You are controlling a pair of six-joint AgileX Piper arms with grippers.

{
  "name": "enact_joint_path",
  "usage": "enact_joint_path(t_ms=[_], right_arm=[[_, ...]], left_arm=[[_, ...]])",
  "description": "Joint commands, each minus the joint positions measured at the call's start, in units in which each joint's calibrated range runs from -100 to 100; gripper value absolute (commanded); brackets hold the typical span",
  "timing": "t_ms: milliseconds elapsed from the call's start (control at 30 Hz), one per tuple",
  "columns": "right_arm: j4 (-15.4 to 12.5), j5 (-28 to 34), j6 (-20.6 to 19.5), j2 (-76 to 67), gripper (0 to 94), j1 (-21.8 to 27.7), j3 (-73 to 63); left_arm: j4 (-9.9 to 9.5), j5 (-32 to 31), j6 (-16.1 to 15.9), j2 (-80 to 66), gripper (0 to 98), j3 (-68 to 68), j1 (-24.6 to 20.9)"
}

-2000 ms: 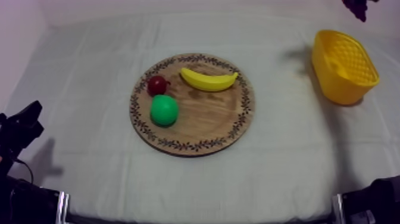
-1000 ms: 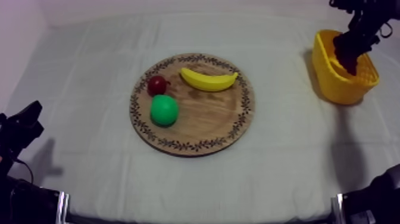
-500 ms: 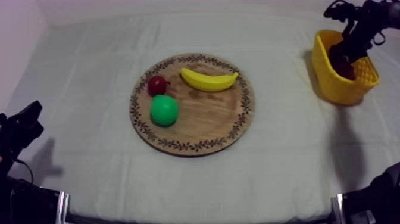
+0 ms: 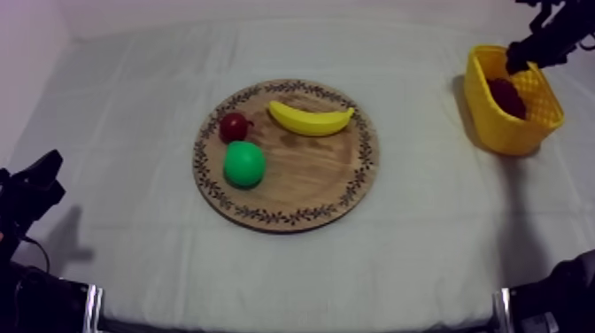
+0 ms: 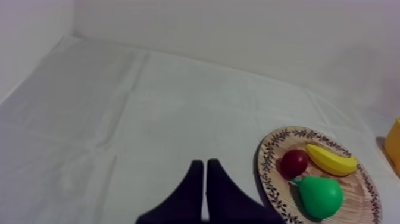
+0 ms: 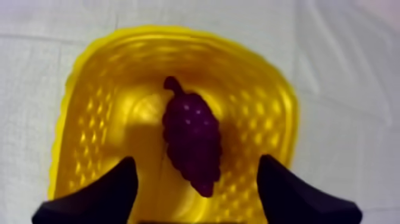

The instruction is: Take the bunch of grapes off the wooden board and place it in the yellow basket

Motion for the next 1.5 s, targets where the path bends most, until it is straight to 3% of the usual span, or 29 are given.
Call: enact_joint_path(t_ms=[0,533,900,1467], right_arm=[[0.23,-0.99,0.30,-4.68,52.2,0.07,1.34],[3.64,-9.62,-1.93,-27.16,34.3,0.14,17.24],[2.90,-21.11,-2.44,-42.76,25.7,0.47,33.75],[2.30,-34.80,-4.26,-65.91,11.0,-5.74,59.12]], left_arm=[[-0.03,-0.05,0.00,0.00,0.1,-0.03,0.00],[-0.03,-0.05,0.00,0.00,0.1,-0.03,0.00],[-0.03,-0.05,0.00,0.00,0.1,-0.03,0.00],[-0.03,-0.05,0.00,0.00,0.1,-0.03,0.00]])
